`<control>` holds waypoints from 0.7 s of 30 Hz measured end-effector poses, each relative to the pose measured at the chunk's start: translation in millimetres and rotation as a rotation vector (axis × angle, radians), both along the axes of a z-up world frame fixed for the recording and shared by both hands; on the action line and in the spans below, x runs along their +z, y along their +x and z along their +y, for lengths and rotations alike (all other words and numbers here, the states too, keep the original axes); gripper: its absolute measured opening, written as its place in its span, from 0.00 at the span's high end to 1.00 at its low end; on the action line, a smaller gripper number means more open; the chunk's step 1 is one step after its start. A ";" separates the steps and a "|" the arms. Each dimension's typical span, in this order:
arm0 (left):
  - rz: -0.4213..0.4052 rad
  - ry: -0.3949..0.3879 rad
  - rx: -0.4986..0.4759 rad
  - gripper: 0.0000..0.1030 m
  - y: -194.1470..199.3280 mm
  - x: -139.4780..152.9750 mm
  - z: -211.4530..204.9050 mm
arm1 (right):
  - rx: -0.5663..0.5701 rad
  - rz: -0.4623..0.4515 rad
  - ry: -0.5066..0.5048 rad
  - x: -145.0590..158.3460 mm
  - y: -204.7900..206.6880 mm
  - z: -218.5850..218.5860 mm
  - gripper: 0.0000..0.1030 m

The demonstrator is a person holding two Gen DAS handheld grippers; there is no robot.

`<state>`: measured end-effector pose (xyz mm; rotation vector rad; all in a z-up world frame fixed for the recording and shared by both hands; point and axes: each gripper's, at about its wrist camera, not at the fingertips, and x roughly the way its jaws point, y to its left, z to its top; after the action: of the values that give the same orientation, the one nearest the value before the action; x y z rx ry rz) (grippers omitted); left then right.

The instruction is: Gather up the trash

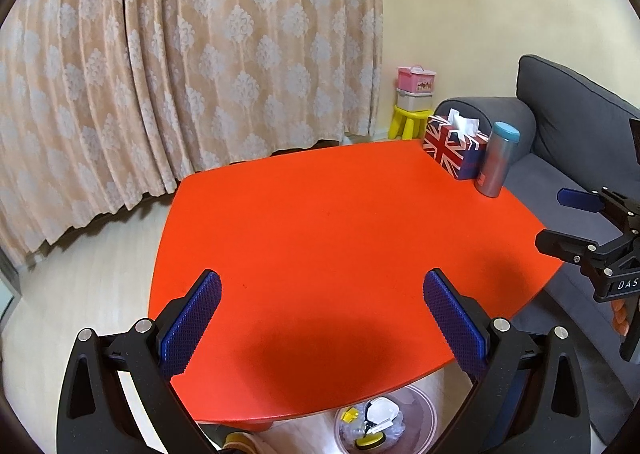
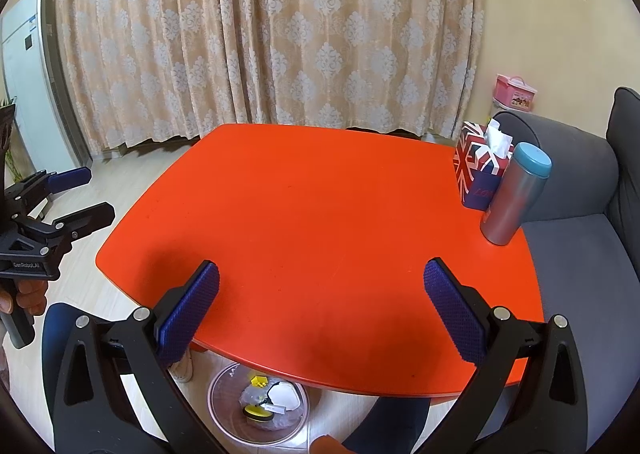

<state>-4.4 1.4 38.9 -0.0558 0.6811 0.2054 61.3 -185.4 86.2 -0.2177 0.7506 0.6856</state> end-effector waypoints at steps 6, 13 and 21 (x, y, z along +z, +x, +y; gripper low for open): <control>0.003 -0.001 0.002 0.06 -1.1 -1.5 0.1 | 0.004 -0.001 -0.004 -1.9 0.0 -2.0 0.03; 0.002 -0.002 0.005 0.06 -1.7 -1.9 0.4 | 0.005 -0.002 -0.003 -3.1 0.7 -2.1 0.03; 0.004 -0.002 0.003 0.06 -1.5 -2.4 -1.1 | 0.004 -0.001 -0.003 -2.9 1.9 -1.9 0.03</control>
<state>-5.9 0.3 36.5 -0.0583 0.6848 0.2077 63.2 -187.3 83.3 -0.2225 0.7500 0.6885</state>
